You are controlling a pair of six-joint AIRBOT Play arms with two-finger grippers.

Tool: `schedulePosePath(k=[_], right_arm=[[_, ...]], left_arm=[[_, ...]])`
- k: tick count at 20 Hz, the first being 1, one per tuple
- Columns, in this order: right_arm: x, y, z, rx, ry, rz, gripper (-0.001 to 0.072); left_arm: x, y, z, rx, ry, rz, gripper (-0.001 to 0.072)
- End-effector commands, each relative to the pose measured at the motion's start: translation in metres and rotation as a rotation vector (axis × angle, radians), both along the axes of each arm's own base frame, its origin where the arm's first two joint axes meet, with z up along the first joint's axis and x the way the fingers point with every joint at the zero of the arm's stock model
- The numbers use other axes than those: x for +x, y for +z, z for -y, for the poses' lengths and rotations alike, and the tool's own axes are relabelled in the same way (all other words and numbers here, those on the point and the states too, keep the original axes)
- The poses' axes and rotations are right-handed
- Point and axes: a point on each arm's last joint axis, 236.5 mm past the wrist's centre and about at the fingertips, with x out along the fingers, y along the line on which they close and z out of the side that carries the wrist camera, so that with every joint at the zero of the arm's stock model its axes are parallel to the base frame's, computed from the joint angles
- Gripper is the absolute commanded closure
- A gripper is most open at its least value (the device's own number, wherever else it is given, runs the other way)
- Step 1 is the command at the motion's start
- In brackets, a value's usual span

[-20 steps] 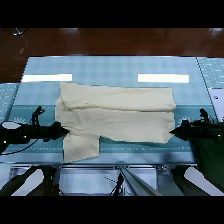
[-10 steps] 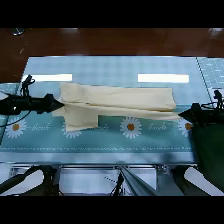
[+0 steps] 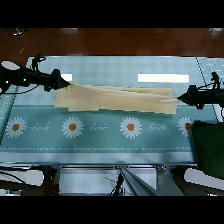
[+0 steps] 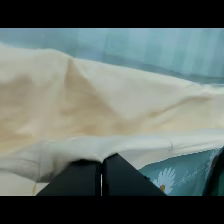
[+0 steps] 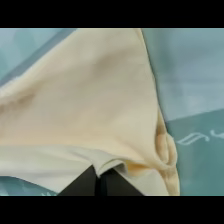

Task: Fold the shirts.

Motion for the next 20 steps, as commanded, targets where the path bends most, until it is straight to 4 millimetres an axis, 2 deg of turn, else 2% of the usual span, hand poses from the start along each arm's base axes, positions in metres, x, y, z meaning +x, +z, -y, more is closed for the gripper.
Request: schedulePosePath(k=[1,4,6,7,8,9,10,12,14,15,16,17,18,20], right_arm=[[0.024,-0.007,0.005,0.029,-0.024,0.0,0.0693],[0.037,-0.02,0.005,0.07,-0.057,0.008,0.0693],[0.042,-0.03,-0.003,0.091,-0.051,0.004,0.0688],[0.045,-0.035,-0.007,0.087,-0.047,0.003,0.052],[0.047,-0.038,-0.009,0.083,-0.046,0.003,0.0153],[0.049,-0.037,-0.011,0.075,-0.036,0.017,0.0093],[0.05,-0.032,-0.009,0.073,-0.023,0.026,0.0093],[0.05,-0.014,0.003,0.093,-0.006,0.039,0.0093],[0.043,0.002,0.027,0.093,0.002,0.041,0.0094],[0.037,0.004,0.04,0.095,-0.01,0.03,0.0093],[0.03,0.002,0.05,0.094,-0.023,0.013,0.0093],[0.021,-0.005,0.061,0.065,-0.031,-0.022,0.0093],[0.013,-0.014,0.068,0.029,-0.031,-0.064,0.0094],[0.009,-0.026,0.064,0.009,-0.009,-0.095,0.0094]], left_arm=[[0.026,-0.006,0.002,-0.019,-0.02,-0.02,0.0681],[0.039,-0.021,0.001,-0.028,-0.006,-0.047,0.0682],[0.04,-0.031,0.001,-0.032,-0.004,-0.066,0.0675],[0.039,-0.034,0.001,-0.031,-0.007,-0.07,0.0539],[0.038,-0.035,0.002,-0.034,-0.013,-0.076,0.0171],[0.034,-0.032,0.001,-0.038,-0.025,-0.083,0.0004],[0.03,-0.027,-0.004,-0.037,-0.043,-0.093,0.0004],[0.008,-0.022,-0.04,0.053,-0.094,-0.167,0.0005],[-0.03,-0.024,-0.106,0.254,-0.077,-0.297,0.0005],[-0.051,-0.021,-0.143,0.364,-0.048,-0.35,0.0005],[-0.064,-0.016,-0.171,0.433,-0.005,-0.368,0.0005],[-0.073,-0.01,-0.187,0.446,0.067,-0.353,0.0005],[-0.075,-0.004,-0.195,0.429,0.159,-0.309,0.0005],[-0.074,0.004,-0.187,0.384,0.286,-0.161,0.0005]])
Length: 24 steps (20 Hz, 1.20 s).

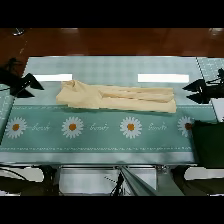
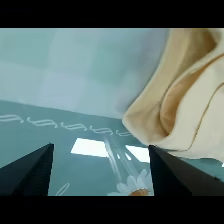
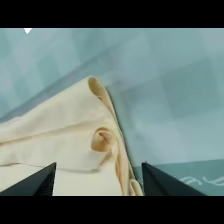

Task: Fold the shirts.

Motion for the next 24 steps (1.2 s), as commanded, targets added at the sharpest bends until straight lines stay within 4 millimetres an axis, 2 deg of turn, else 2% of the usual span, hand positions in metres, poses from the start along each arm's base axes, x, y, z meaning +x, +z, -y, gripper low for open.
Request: schedulePosePath(k=[1,3,6,8,10,11,12,13,14,16,18,20,24], right_arm=[[-0.013,-0.017,0.002,-0.02,0.032,-0.068,0.0094],[-0.01,-0.027,-0.017,-0.004,0.085,-0.083,0.0094],[-0.011,-0.05,-0.053,0.027,0.171,-0.136,0.0094],[-0.01,-0.061,-0.076,0.045,0.216,-0.157,0.0094],[-0.006,-0.063,-0.096,0.057,0.254,-0.145,0.0108],[-0.003,-0.06,-0.105,0.067,0.265,-0.131,0.0328],[-0.001,-0.054,-0.111,0.09,0.269,-0.116,0.0626],[0.0,-0.043,-0.115,0.103,0.296,-0.077,0.0692],[0.0,-0.032,-0.113,0.09,0.307,-0.054,0.0692],[-0.008,-0.006,-0.101,0.021,0.338,-0.017,0.0692],[-0.025,0.025,-0.094,-0.072,0.385,0.018,0.0693],[-0.047,0.059,-0.098,-0.133,0.402,0.077,0.0692],[-0.091,0.127,-0.116,-0.214,0.344,0.216,0.0692]], left_arm=[[-0.015,0.014,-0.012,0.057,0.157,0.209,0.0005],[-0.031,0.016,0.032,-0.009,0.121,0.324,0.0005],[-0.068,0.006,0.099,-0.122,0.033,0.34,0.0005],[-0.082,-0.002,0.126,-0.146,-0.036,0.315,0.0005],[-0.087,-0.005,0.148,-0.165,-0.107,0.295,0.0005],[-0.087,-0.005,0.158,-0.176,-0.13,0.295,0.0005],[-0.088,-0.003,0.167,-0.189,-0.15,0.296,0.001],[-0.089,-0.001,0.175,-0.199,-0.17,0.299,0.0165],[-0.089,0.001,0.183,-0.206,-0.189,0.303,0.0677],[-0.088,0.011,0.204,-0.241,-0.257,0.344,0.0681],[-0.086,0.021,0.231,-0.265,-0.309,0.384,0.0682],[-0.08,0.028,0.266,-0.263,-0.358,0.42,0.0683],[-0.051,0.045,0.364,-0.262,-0.526,0.519,0.0684]])
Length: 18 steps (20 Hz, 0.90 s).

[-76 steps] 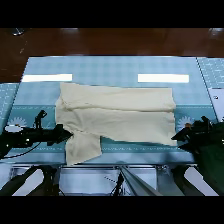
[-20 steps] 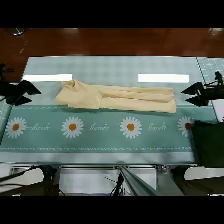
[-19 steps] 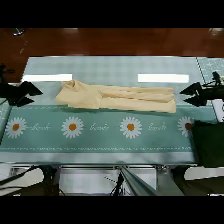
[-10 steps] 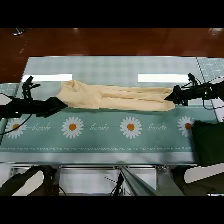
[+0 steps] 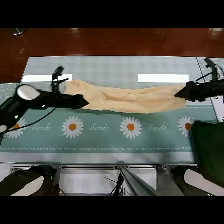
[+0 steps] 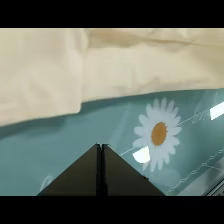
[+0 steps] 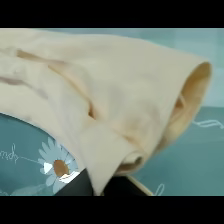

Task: Fold the shirts.

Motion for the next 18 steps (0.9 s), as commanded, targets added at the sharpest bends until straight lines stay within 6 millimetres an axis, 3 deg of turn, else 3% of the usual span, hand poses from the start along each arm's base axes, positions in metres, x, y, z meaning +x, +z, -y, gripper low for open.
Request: schedulePosePath(k=[1,4,7,11,13,15,16,18], right_arm=[[-0.041,0.053,-0.014,-0.047,-0.039,0.11,0.0692],[-0.068,0.086,-0.025,-0.065,-0.045,0.182,0.0692],[-0.084,0.105,-0.033,-0.073,-0.058,0.225,0.0692],[-0.096,0.112,-0.039,-0.068,-0.047,0.232,0.0692],[-0.096,0.112,-0.039,-0.068,-0.048,0.231,0.0692],[-0.096,0.111,-0.039,-0.065,-0.052,0.226,0.0692],[-0.096,0.111,-0.039,-0.064,-0.053,0.226,0.0692],[-0.096,0.112,-0.039,-0.063,-0.055,0.225,0.0692]], left_arm=[[0.019,0.007,0.089,0.017,-0.139,0.087,0.0684],[0.012,-0.023,0.162,0.095,-0.316,0.011,0.0684],[-0.007,-0.042,0.232,0.076,-0.394,-0.092,0.0684],[-0.045,-0.06,0.294,0.065,-0.469,-0.144,0.0683],[-0.074,-0.064,0.312,0.046,-0.522,-0.19,0.0682],[-0.084,-0.053,0.317,0.005,-0.532,-0.225,0.0681],[-0.076,-0.043,0.315,-0.011,-0.524,-0.223,0.0681],[-0.035,-0.018,0.293,-0.036,-0.474,-0.199,0.0681]])
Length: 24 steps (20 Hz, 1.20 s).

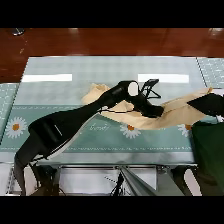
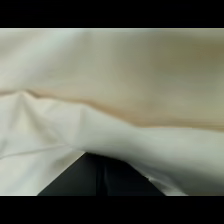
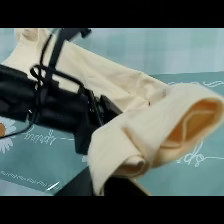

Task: Fold the shirts.

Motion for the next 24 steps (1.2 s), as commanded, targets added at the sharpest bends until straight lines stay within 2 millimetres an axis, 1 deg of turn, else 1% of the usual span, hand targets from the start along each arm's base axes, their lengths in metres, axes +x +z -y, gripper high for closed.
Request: schedulePosePath(k=[1,2,4,6,7,8,9,10,11,12,13,14,15,16,17,18,19,20,22,24], right_arm=[[-0.002,0.001,-0.002,0.011,-0.003,-0.004,0.0692],[0.0,0.003,-0.006,0.029,0.005,0.0,0.0692],[0.007,0.007,-0.022,0.072,0.042,0.016,0.0692],[0.019,0.01,-0.048,0.131,0.096,0.028,0.0692],[0.028,0.01,-0.064,0.152,0.128,0.034,0.0692],[0.037,0.01,-0.08,0.161,0.162,0.039,0.0692],[0.048,0.009,-0.099,0.169,0.199,0.046,0.0692],[0.059,0.008,-0.119,0.176,0.234,0.05,0.0692],[0.072,0.004,-0.142,0.182,0.273,0.05,0.0692],[0.083,-0.002,-0.164,0.185,0.306,0.045,0.0692],[0.094,-0.011,-0.188,0.187,0.341,0.03,0.0692],[0.104,-0.023,-0.211,0.186,0.375,0.009,0.0692],[0.112,-0.036,-0.231,0.183,0.406,-0.017,0.0692],[0.119,-0.051,-0.249,0.179,0.435,-0.043,0.0692],[0.127,-0.065,-0.265,0.175,0.457,-0.069,0.0692],[0.135,-0.079,-0.279,0.171,0.476,-0.091,0.0692],[0.143,-0.089,-0.292,0.177,0.485,-0.11,0.0692],[0.15,-0.097,-0.302,0.188,0.495,-0.123,0.0691],[0.161,-0.111,-0.319,0.2,0.51,-0.15,0.0691],[0.165,-0.122,-0.335,0.21,0.523,-0.165,0.0692]], left_arm=[[0.04,0.032,-0.029,-0.031,0.052,-0.026,0.0681],[0.062,0.041,-0.055,-0.022,0.085,-0.03,0.0681],[0.104,0.057,-0.124,0.041,0.15,-0.012,0.0682],[0.134,0.08,-0.211,0.142,0.224,0.025,0.0681],[0.147,0.094,-0.254,0.19,0.277,0.055,0.0681],[0.158,0.113,-0.299,0.231,0.349,0.098,0.0681],[0.166,0.137,-0.339,0.241,0.432,0.15,0.0681],[0.168,0.162,-0.368,0.228,0.507,0.197,0.0681],[0.167,0.186,-0.393,0.209,0.579,0.25,0.0681],[0.16,0.21,-0.411,0.185,0.648,0.314,0.0681],[0.149,0.229,-0.421,0.163,0.693,0.374,0.0681],[0.133,0.243,-0.425,0.145,0.712,0.44,0.0681],[0.114,0.249,-0.426,0.132,0.718,0.483,0.0681],[0.091,0.248,-0.424,0.122,0.721,0.511,0.0681],[0.071,0.242,-0.424,0.114,0.732,0.519,0.0681],[0.053,0.228,-0.425,0.108,0.755,0.518,0.0681],[0.039,0.21,-0.427,0.102,0.792,0.489,0.0681],[0.023,0.186,-0.428,0.104,0.823,0.428,0.0681],[-0.009,0.14,-0.419,0.111,0.803,0.315,0.0681],[-0.031,0.105,-0.409,0.109,0.779,0.226,0.0681]])
